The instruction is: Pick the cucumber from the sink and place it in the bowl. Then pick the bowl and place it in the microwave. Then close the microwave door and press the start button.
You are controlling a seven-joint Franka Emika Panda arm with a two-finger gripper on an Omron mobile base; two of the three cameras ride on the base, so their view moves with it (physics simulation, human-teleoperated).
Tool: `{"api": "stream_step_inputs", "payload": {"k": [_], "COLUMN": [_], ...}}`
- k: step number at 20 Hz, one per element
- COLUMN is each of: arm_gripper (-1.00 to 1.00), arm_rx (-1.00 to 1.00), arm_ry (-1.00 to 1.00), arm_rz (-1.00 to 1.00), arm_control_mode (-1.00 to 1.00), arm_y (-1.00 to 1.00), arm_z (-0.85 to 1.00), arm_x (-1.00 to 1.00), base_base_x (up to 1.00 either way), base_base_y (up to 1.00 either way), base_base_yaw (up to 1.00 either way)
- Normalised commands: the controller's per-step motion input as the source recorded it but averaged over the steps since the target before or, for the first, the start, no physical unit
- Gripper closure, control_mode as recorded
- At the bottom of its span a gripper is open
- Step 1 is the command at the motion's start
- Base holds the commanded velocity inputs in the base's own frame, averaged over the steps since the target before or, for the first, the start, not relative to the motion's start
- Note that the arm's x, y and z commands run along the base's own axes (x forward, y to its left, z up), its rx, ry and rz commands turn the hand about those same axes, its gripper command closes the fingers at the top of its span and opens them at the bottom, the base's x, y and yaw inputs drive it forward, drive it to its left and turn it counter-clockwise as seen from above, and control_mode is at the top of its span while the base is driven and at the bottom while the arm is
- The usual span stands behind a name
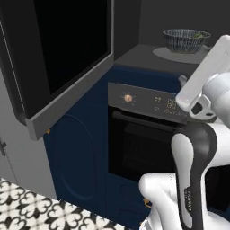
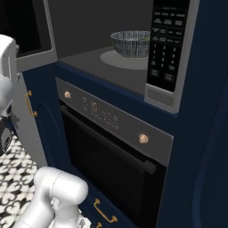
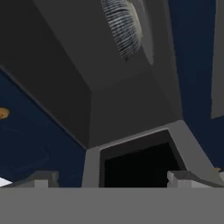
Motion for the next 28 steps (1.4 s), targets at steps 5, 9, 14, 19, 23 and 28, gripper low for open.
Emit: {"api": "stream_step_inputs", "payload": {"k": [5, 9, 14, 19, 23, 28], "arm_gripper": [-1.00, -1.00, -1.00, -1.00, -1.00, -1.00], "arm_rx": [-0.02, 0.00, 0.00, 0.00, 0.00, -0.09], "arm_ry": [0.05, -0.05, -0.01, -0.04, -0.02, -0.10], "arm_rz": [0.00, -0.02, -0.09, -0.09, -0.07, -0.07], "arm_control_mode": [-1.00, -1.00, -1.00, -1.00, -1.00, -1.00], "arm_y": [0.82, 0.91, 1.00, 1.00, 1.00, 1.00], "arm_z": [0.00, -0.21, -0.45, -0.55, -0.55, -0.62], "arm_x": [-1.00, -0.74, -0.34, -0.01, 0.00, 0.13], "base_base_x": [0.00, 0.00, 0.00, 0.00, 0.00, 0.00], "base_base_y": [0.00, 0.00, 0.00, 0.00, 0.00, 0.00], "base_base_yaw": [0.00, 0.00, 0.00, 0.00, 0.00, 0.00]}}
